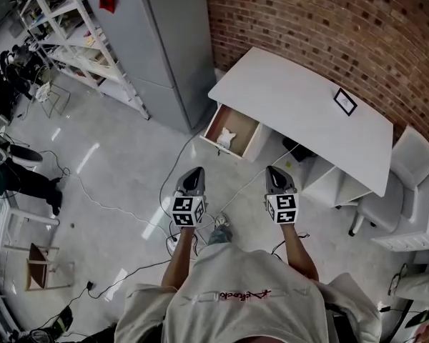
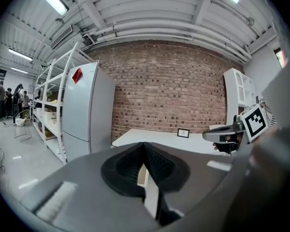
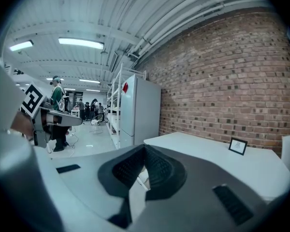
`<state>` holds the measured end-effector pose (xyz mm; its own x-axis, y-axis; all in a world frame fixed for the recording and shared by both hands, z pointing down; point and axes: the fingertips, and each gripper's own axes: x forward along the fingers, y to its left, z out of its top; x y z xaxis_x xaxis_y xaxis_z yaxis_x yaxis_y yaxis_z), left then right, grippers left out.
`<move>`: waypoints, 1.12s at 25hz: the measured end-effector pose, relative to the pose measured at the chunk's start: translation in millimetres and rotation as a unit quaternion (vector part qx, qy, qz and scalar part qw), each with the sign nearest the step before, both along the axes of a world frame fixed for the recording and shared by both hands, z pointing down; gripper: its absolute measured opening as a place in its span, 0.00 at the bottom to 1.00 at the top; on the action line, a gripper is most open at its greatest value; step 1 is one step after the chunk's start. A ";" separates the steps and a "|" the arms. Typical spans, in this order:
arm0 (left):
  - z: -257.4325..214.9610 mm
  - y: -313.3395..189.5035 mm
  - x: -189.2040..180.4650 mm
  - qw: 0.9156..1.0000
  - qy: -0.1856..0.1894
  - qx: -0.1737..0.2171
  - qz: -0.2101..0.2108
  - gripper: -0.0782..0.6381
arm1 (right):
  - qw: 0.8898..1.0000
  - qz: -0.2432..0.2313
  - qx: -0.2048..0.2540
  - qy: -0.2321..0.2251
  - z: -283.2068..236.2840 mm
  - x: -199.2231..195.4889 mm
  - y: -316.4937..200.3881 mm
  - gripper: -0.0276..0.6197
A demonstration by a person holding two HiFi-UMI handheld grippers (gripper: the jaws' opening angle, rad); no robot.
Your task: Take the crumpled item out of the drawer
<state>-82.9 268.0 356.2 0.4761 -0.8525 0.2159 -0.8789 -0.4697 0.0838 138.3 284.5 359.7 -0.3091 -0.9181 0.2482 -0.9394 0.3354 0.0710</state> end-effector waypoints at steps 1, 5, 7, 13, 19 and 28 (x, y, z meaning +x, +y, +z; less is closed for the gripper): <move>-2.5 -12.2 -2.3 1.000 0.001 0.001 0.002 0.12 | 1.000 0.001 0.001 0.001 -3.1 -2.7 -11.3 0.06; -14.0 -60.0 -11.0 1.000 0.004 0.006 0.010 0.12 | 1.000 0.007 0.005 0.005 -13.7 -13.1 -56.8 0.06; -16.2 -80.7 -16.5 1.000 0.005 0.007 0.015 0.12 | 1.000 0.011 0.005 0.007 -16.1 -18.7 -76.8 0.06; -15.3 -135.4 -38.0 1.000 0.012 0.007 0.019 0.12 | 1.000 0.014 0.006 0.016 -18.7 -38.6 -129.3 0.06; -12.0 -178.2 -57.7 1.000 0.015 0.006 0.022 0.12 | 1.000 0.014 0.005 0.023 -18.4 -59.3 -171.9 0.06; -0.1 -215.9 -69.3 0.999 0.020 -0.003 0.034 0.12 | 0.999 0.019 -0.005 0.031 -5.7 -75.7 -201.1 0.06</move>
